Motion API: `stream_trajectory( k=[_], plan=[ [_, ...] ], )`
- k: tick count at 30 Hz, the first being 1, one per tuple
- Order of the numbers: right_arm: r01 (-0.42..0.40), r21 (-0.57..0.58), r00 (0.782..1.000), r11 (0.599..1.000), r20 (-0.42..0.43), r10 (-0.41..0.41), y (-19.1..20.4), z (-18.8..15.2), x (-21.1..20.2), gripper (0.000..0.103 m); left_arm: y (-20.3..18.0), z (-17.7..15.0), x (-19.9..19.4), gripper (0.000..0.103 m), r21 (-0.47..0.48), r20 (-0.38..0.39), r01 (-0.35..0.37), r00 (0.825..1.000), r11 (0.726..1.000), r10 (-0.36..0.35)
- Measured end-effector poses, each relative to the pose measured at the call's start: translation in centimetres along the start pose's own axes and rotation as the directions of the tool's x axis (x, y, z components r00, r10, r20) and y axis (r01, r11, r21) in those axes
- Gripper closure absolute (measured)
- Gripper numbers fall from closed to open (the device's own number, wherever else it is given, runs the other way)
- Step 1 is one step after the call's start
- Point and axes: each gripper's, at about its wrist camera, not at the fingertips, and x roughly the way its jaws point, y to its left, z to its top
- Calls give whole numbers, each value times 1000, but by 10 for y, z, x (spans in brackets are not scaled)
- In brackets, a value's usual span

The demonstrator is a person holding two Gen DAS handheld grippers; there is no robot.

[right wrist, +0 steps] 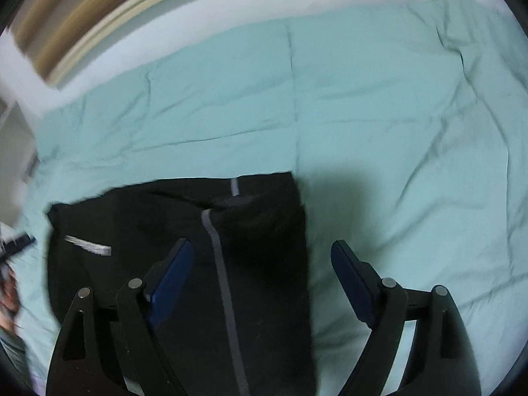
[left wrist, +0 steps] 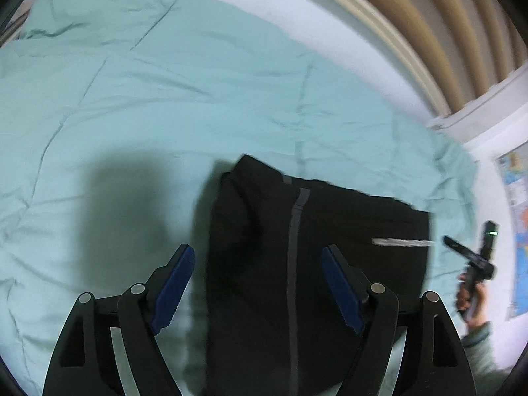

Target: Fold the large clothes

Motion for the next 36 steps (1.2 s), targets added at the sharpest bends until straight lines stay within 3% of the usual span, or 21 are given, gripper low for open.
stream_trajectory(
  k=[2, 7, 11, 13, 14, 15, 16, 17, 18, 21, 23, 26, 28, 31, 36],
  plan=[
    [-7, -52, 1000, 999, -6, 7, 2, 4, 20, 16, 3, 5, 24, 23, 0, -11, -17, 1000, 1000, 17],
    [-69, -105, 997, 992, -47, 64, -5, 16, 60, 16, 10, 16, 57, 23, 6, -45, 21, 999, 1000, -20],
    [-174, -88, 980, 981, -109, 164, -6, 24, 93, 16, 14, 26, 79, 23, -42, -68, 63, 995, 997, -66],
    [-194, -84, 975, 977, -124, 183, -2, 25, 105, 23, 10, 27, 88, 23, -63, -57, 64, 996, 996, -67],
    [-202, -85, 974, 976, -119, 191, -1, 24, 105, 43, 8, 27, 88, 25, -59, -43, 58, 997, 997, -61],
    [-176, -92, 980, 980, -109, 166, 0, 23, 106, 59, 4, 25, 86, 44, -40, -21, 39, 999, 998, -40],
    [-137, -107, 987, 985, -102, 126, 2, 22, 105, 65, -3, 24, 85, 62, -15, -13, 14, 1000, 1000, -14],
    [-103, -134, 993, 986, -69, 95, 4, 18, 98, 77, -10, 22, 83, 74, 9, -2, -13, 1000, 1000, 13],
    [-85, -144, 996, 986, -45, 80, 6, 15, 92, 80, -16, 19, 78, 87, 31, 9, -23, 1000, 999, 23],
    [-7, -152, 999, 988, 40, 14, 8, 9, 64, 86, -30, 16, 48, 89, 62, 92, -43, 995, 997, 37],
    [56, -163, 994, 985, 106, -39, 14, 10, 38, 87, -34, 23, 21, 89, 49, 150, 11, 989, 999, -18],
    [157, -186, 972, 970, 200, -119, 30, 21, 7, 87, -44, 41, -3, 89, 45, 220, 64, 973, 997, -72],
    [208, -176, 959, 962, 232, -165, 38, 36, 5, 87, -51, 54, 3, 89, 56, 235, 32, 971, 998, -44],
    [226, -137, 963, 964, 180, -200, 40, 58, 39, 87, -40, 70, 41, 89, 8, 181, -20, 983, 1000, 18],
    [245, -175, 967, 953, -23, -253, 34, 52, 129, 88, -5, 68, 129, 85, -73, -5, -86, 996, 994, 85]
  ],
)
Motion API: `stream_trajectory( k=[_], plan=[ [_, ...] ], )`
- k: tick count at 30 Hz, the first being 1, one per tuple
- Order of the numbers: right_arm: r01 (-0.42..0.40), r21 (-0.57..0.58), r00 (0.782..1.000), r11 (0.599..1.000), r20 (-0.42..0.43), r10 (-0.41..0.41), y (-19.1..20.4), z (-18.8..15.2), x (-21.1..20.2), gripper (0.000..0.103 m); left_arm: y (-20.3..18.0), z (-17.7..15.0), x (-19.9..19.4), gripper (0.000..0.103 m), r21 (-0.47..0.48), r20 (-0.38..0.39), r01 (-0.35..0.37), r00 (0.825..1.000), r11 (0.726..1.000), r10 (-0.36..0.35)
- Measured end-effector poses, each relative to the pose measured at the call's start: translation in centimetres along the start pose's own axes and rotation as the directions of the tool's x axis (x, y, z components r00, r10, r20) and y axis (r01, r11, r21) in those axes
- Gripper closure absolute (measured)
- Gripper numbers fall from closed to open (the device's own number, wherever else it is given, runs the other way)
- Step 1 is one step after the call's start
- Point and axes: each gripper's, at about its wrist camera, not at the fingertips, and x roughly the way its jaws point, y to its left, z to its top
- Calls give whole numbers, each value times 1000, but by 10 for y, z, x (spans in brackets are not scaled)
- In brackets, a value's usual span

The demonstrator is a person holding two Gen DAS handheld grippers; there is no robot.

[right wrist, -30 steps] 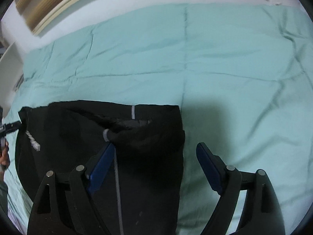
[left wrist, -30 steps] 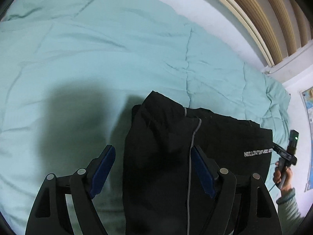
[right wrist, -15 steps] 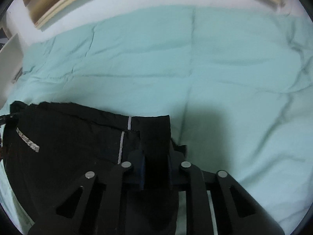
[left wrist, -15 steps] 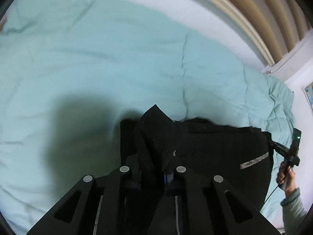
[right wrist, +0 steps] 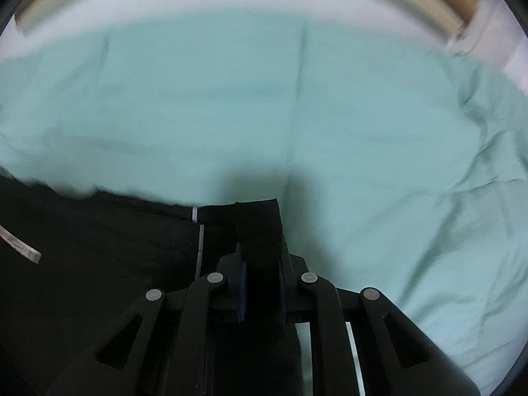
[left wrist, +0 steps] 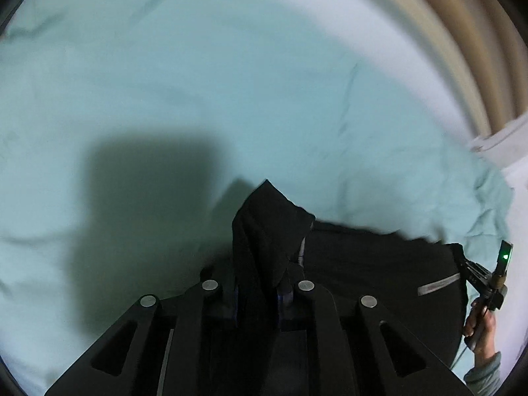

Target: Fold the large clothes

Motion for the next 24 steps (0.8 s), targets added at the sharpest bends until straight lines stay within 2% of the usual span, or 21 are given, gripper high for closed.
stream_trajectory(
  k=[4, 5, 9, 11, 13, 14, 15, 19, 22, 24],
  plan=[
    [-12, -10, 997, 1000, -74, 11, 9, -7, 29, 84, 9, -2, 16, 79, -40, -20, 26, 999, 999, -27],
    [-13, -13, 997, 1000, -73, 12, 10, -7, 29, 80, 9, -2, 14, 78, -44, -26, 41, 999, 998, -42],
    [-65, 16, 995, 998, -71, 66, -1, -8, 17, 76, 12, 2, 1, 76, -78, -50, 92, 994, 993, -96],
    [-106, 61, 993, 992, -53, 109, -15, -11, -2, 72, 13, 2, -20, 68, -117, 1, 99, 995, 988, -100],
    [-152, 97, 988, 984, -15, 154, -27, -17, -26, 61, 13, 1, -46, 54, -117, 68, 56, 997, 992, -48],
    [-172, 109, 985, 979, 13, 171, -32, -21, -41, 52, 9, 1, -62, 53, -105, 99, 47, 994, 993, -37],
    [-183, 115, 983, 976, 33, 180, -37, -30, -52, 50, 8, 1, -71, 52, -100, 114, 47, 993, 994, -35],
    [-234, 113, 970, 966, 97, 223, -29, -49, -110, 50, -18, -15, -120, 49, -27, 174, 25, 985, 999, -20],
    [-262, 91, 961, 961, 111, 252, -7, -72, -139, 50, -45, -45, -136, 43, 35, 175, 31, 984, 999, -37],
    [-277, 63, 958, 959, 87, 271, 17, -96, -145, 50, -67, -80, -136, 43, 90, 136, 53, 989, 995, -65]
  ],
)
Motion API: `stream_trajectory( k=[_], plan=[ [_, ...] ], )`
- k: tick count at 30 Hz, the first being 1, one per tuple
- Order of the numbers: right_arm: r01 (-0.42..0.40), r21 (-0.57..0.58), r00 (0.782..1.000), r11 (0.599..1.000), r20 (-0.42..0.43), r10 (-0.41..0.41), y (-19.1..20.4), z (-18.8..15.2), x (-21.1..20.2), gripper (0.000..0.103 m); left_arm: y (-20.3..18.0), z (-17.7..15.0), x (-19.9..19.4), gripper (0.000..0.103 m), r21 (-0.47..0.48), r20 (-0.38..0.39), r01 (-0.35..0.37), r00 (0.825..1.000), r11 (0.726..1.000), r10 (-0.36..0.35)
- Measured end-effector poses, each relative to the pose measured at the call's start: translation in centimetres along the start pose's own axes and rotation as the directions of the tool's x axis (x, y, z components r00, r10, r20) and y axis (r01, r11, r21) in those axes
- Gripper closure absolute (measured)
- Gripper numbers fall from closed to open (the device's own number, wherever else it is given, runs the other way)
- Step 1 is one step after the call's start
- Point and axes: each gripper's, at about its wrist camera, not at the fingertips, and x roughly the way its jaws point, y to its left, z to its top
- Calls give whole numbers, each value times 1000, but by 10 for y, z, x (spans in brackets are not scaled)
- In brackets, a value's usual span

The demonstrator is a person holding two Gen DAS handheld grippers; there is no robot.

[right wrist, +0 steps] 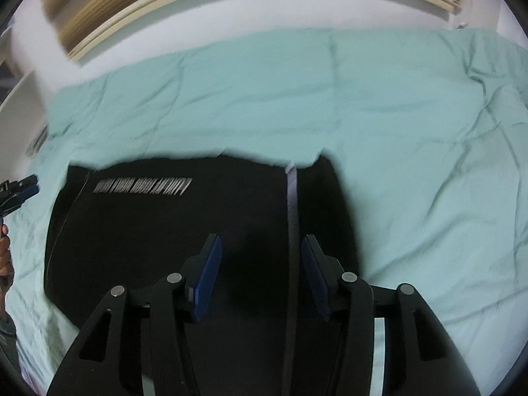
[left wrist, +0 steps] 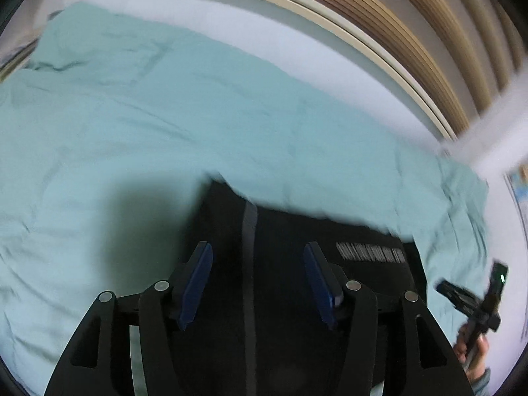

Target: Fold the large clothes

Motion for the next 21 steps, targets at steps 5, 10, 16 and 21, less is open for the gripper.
stream_trajectory(
  k=[5, 10, 16, 21],
  plan=[
    [53, -88, 995, 995, -83, -61, 29, -43, 32, 50, -44, -62, 37, 43, 52, -85, -51, 995, 997, 56],
    [67, -65, 989, 996, -130, -75, 28, -53, 65, 43, -53, -91, 82, 42, 139, -124, -164, 976, 977, 181],
    [95, -82, 987, 992, -121, -104, 30, -60, 77, 42, -42, -80, 97, 41, 91, -143, -147, 977, 985, 159],
    [39, -27, 991, 999, -128, -42, 18, -57, 58, 41, -39, -75, 73, 41, 90, -126, -106, 985, 990, 117]
  ],
)
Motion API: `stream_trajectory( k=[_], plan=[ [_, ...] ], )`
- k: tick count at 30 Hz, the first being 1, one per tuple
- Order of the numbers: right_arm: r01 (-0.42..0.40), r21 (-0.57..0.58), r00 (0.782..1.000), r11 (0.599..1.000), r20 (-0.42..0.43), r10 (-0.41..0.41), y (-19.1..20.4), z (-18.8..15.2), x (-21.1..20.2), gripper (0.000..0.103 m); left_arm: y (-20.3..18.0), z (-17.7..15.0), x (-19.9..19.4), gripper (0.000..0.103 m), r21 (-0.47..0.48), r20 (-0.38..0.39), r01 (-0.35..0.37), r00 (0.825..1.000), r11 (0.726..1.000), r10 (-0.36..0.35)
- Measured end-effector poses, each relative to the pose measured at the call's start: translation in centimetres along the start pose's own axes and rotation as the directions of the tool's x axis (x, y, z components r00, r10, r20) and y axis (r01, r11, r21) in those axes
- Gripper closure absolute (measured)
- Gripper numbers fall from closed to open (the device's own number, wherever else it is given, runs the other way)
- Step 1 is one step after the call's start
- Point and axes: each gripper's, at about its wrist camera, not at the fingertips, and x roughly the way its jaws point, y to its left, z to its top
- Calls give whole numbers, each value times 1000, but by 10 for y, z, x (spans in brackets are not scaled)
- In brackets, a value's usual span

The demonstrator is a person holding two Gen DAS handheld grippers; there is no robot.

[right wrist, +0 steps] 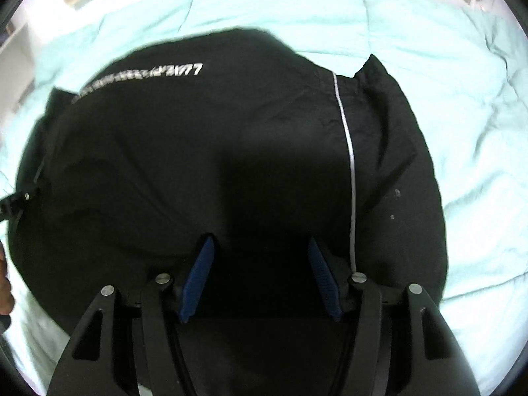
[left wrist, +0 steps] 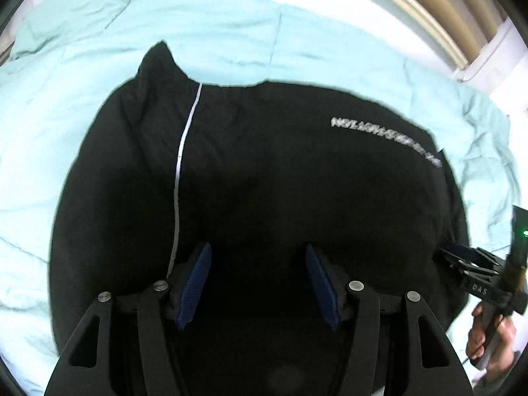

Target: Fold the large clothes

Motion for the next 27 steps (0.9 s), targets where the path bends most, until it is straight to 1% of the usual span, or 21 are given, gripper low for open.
stream_trajectory(
  k=[2, 4, 6, 7, 8, 11, 14, 16, 17, 20, 21, 23, 24, 26, 27],
  plan=[
    [-23, 18, 999, 1000, 23, 23, -11, -3, -17, 41, 8, 2, -22, 41, -14, 42, -2, 999, 1000, 3],
    [-27, 36, 997, 999, 69, 24, -24, -5, -37, 39, 16, 6, -41, 41, -21, 84, -12, 996, 1000, 14],
    [-25, 63, 995, 998, 98, 18, -38, -6, -51, 31, 25, 10, -59, 41, -28, 120, -34, 992, 999, 37],
    [-22, 77, 994, 997, 107, 14, -45, -5, -57, 29, 32, 13, -68, 41, -33, 132, -45, 990, 998, 49],
    [-19, 88, 994, 996, 112, 9, -52, -5, -59, 26, 36, 15, -71, 41, -37, 134, -54, 989, 998, 59],
    [-2, 120, 993, 993, 114, -12, -71, -3, -60, 25, 52, 20, -79, 41, -55, 131, -92, 986, 994, 99],
    [7, 145, 994, 989, 109, -23, -88, -1, -58, 25, 69, 18, -85, 41, -91, 118, -89, 988, 992, 100],
    [13, 150, 994, 989, 104, -29, -92, -1, -55, 25, 77, 17, -84, 41, -109, 113, -86, 989, 990, 98],
    [14, 151, 995, 988, 98, -29, -89, -1, -54, 25, 82, 15, -84, 41, -116, 105, -92, 989, 989, 105],
    [13, 161, 996, 987, 89, -28, -97, -4, -53, 25, 90, 5, -81, 41, -122, 80, -104, 990, 987, 114],
    [8, 165, 996, 986, 86, -23, -98, -3, -49, 25, 93, 4, -78, 41, -130, 73, -96, 992, 987, 106],
    [-19, 188, 998, 982, 68, 6, -104, -5, -36, 25, 100, 1, -70, 41, -158, 61, -39, 997, 987, 49],
    [-15, 191, 999, 981, 53, 5, -104, -6, -28, 25, 101, 0, -63, 41, -168, 43, -28, 998, 985, 36],
    [40, 180, 999, 983, -25, -36, -102, -8, -1, 25, 103, -4, -41, 41, -176, -19, -51, 999, 983, 48],
    [29, 185, 999, 982, -35, -23, -101, -11, 7, 25, 106, -9, -24, 40, -186, -70, -71, 996, 980, 59]
  ],
)
